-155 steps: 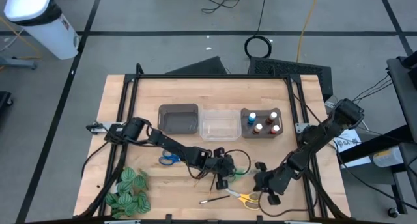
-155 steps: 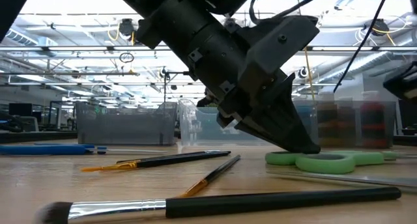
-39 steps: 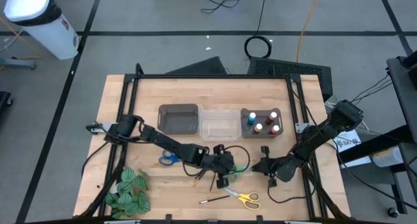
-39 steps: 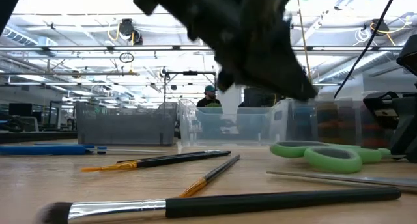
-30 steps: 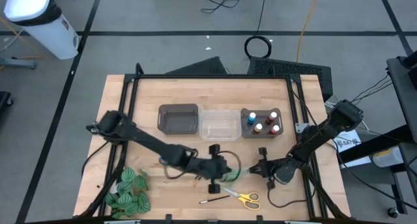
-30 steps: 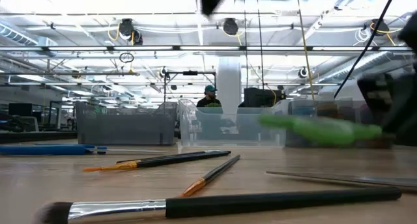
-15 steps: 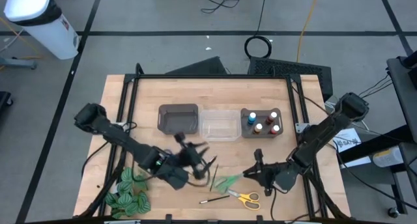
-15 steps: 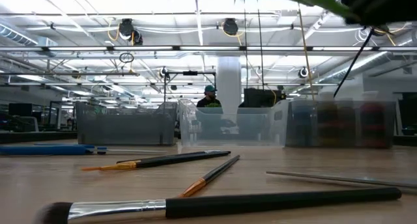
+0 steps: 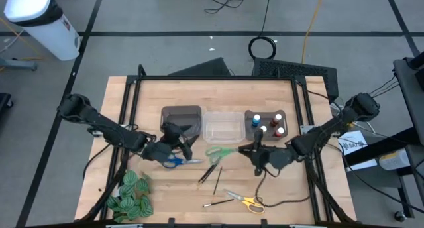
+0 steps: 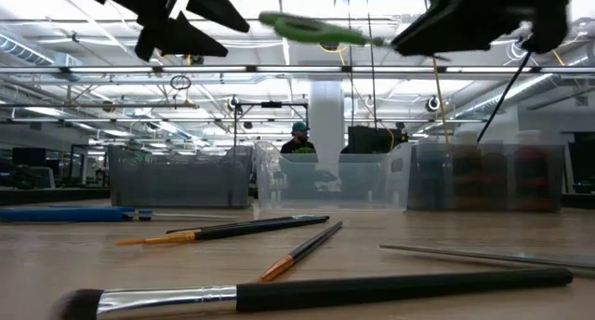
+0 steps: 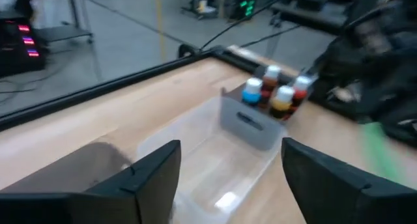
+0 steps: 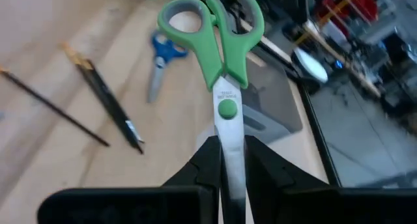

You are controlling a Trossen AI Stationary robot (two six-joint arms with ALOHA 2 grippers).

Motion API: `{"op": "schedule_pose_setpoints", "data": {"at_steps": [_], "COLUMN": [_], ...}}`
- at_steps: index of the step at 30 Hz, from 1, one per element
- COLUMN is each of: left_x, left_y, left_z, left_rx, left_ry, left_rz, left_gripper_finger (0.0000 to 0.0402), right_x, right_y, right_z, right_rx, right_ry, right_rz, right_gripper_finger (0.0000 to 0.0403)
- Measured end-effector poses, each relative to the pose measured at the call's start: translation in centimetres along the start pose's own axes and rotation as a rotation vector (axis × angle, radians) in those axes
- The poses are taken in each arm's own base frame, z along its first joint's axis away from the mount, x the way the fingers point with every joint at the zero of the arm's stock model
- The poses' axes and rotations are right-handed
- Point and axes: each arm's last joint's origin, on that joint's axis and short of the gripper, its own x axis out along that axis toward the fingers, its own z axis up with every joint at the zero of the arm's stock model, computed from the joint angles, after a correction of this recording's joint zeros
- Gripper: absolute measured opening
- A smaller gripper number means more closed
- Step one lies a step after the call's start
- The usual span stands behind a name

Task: Pick & Place Paint Supplies
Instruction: Put the green scissors into the transparent bin

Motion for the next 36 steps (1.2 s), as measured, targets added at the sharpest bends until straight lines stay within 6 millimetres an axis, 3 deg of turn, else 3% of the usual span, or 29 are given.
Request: {"op": "schedule_pose_setpoints", "data": {"at_steps": [9,17,27,36], "left_x": [0.2,0.2,0.2,0.2], "left_y": [-0.2,-0.3,-0.3,-0.3], "left_z": [0.6,0.6,0.6,0.6], "left_rx": [-0.006,-0.007,-0.013,-0.01], "left_ry": [-0.016,-0.017,-0.017,-0.016], "left_rz": [-0.145,-0.156,-0.156,-0.156], "left_gripper_finger": [0.0274,0.0278,0.028,0.028], "right_x": [4.2,5.3,7.8,8.3], "right_y": [-5.2,-8.3,-7.2,-7.3], "right_z": [-3.0,-5.2,-7.3,-7.0], "right_rx": [0.223,0.432,0.48,0.612], "right_ry": [0.108,0.184,0.29,0.244], "right_rz": [0.051,0.058,0.094,0.042], "right_gripper_finger": [0.0034,0.0034,0.0034,0.0034]}}
